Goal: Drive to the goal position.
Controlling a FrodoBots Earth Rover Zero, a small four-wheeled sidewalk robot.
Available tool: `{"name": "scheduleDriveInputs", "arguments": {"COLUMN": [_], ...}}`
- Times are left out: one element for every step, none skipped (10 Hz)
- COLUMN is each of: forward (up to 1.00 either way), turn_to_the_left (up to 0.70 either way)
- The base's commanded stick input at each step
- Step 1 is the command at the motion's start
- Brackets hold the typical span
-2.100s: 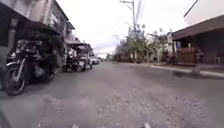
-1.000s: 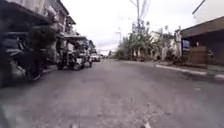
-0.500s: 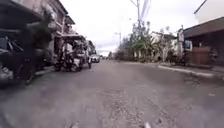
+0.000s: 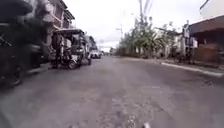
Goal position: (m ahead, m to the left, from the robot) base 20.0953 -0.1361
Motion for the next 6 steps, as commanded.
{"name": "scheduleDriveInputs", "arguments": {"forward": [0.70, 0.70, 0.70, 0.70, 0.70, 0.70], "turn_to_the_left": [0.00, 0.00, 0.00, 0.00, 0.00, 0.00]}}
